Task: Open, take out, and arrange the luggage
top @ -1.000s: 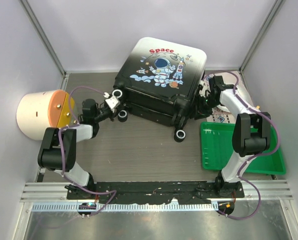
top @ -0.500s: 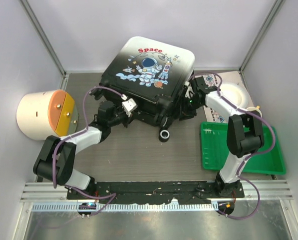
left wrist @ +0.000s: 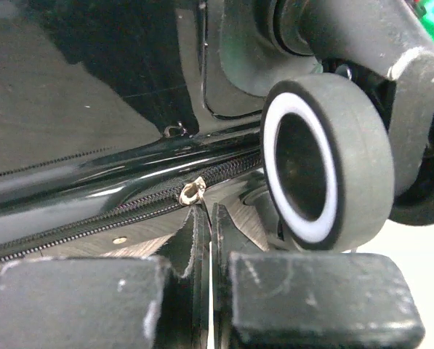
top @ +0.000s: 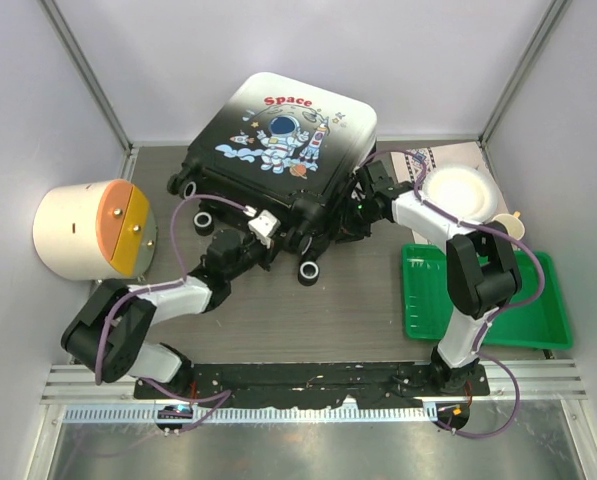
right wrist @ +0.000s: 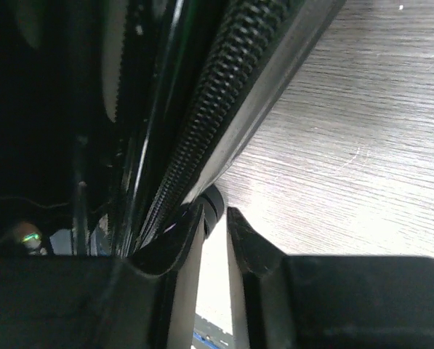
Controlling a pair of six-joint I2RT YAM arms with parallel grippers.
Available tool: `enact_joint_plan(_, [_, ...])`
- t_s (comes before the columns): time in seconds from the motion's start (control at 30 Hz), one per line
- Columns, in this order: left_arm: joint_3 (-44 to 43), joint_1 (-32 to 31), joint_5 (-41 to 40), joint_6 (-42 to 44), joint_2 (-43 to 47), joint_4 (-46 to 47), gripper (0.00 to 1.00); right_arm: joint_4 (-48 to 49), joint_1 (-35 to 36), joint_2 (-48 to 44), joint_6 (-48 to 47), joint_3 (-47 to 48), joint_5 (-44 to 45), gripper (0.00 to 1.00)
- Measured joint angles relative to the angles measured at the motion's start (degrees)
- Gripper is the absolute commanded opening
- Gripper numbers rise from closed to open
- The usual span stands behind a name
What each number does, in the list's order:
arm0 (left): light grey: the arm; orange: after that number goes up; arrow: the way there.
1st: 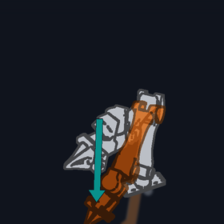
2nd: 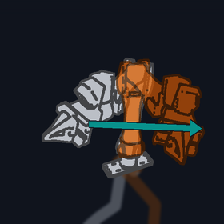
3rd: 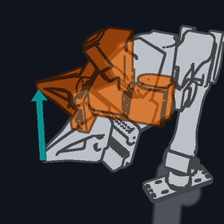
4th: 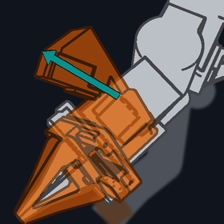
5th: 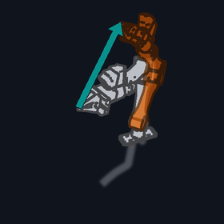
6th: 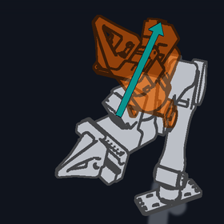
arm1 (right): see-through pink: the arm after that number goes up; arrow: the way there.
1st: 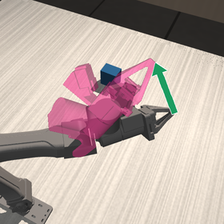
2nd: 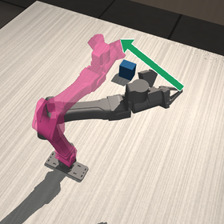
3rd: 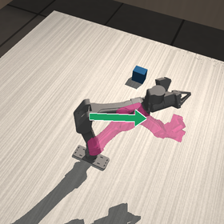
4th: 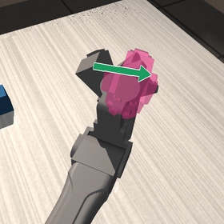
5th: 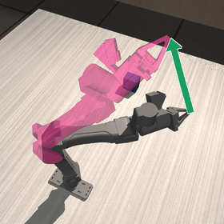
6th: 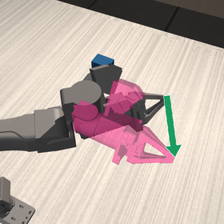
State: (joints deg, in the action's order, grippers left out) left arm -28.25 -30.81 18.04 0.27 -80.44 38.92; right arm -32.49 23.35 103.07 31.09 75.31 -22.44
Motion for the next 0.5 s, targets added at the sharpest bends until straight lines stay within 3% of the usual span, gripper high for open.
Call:
enact_joint_plan(0.33, [1.4, -17.0, -34.9, -3.3, -4.0, 8.3, 0.0, 5.6, 3.7, -0.3, 8.3, -3.9, 8.8, 0.15])
enact_joint_plan(0.5, [3.2, -20.8, -38.8, 1.4, -4.9, 13.0, 0.0, 6.3, 4.0, -0.3, 8.1, -4.4, 9.5, 0.15])
